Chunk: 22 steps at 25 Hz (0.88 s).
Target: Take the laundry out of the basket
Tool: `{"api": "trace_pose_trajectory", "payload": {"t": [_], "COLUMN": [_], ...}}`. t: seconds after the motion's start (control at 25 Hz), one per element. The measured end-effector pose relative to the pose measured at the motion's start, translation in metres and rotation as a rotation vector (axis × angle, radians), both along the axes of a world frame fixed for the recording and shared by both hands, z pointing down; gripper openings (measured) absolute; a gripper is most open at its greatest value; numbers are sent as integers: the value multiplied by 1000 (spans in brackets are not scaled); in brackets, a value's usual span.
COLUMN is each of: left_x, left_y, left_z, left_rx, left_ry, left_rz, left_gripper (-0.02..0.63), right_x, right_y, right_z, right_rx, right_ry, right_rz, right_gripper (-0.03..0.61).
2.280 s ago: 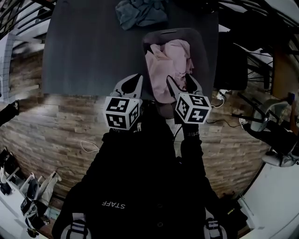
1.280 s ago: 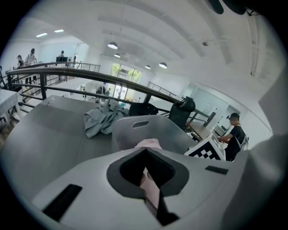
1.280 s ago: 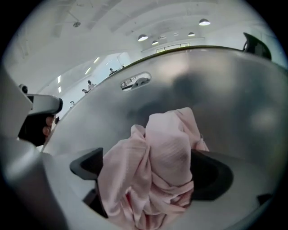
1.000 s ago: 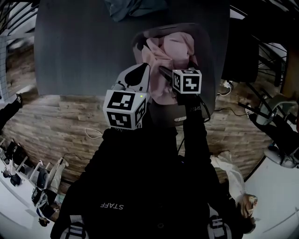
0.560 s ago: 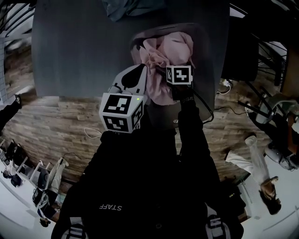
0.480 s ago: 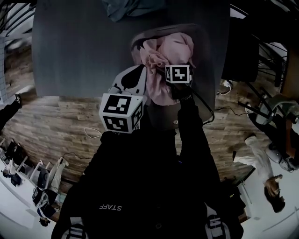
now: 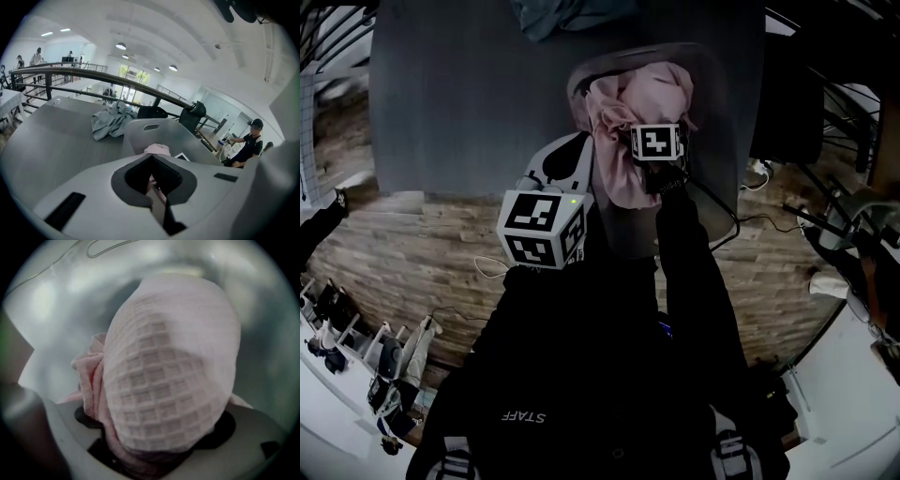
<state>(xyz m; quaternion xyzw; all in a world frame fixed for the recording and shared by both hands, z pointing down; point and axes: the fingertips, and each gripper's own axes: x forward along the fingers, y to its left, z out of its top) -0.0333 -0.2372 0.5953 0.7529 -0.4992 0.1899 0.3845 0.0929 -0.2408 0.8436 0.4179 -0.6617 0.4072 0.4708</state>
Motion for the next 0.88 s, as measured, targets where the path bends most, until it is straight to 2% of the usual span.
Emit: {"api": "trace_pose_trajectory", "payload": {"t": [0.08, 0.24, 0.4, 0.64, 0.88], "left_x": [0, -4, -11, -20, -22], "left_y": [4, 13, 22, 33, 29], "left_z": [-2, -11, -25, -54, -84], "left_rx": [5, 20, 47, 106, 188], "left_ry": [-3, -14, -26, -28, -19], "left_rz": [-4, -14, -29, -56, -53], "left_gripper": [0, 0, 0, 0, 0], "right_x": [-2, -6, -7, -7, -5], "right_y": [1, 6, 16, 15, -10], "right_z": [-2, -10, -23, -77, -170], "right_rx": [1, -15, -53, 48, 276], "right_ry": [-7, -32, -74, -115, -151], "right_rz": [12, 33, 70, 77, 104], "right_gripper": [554, 448, 382, 370, 370]}}
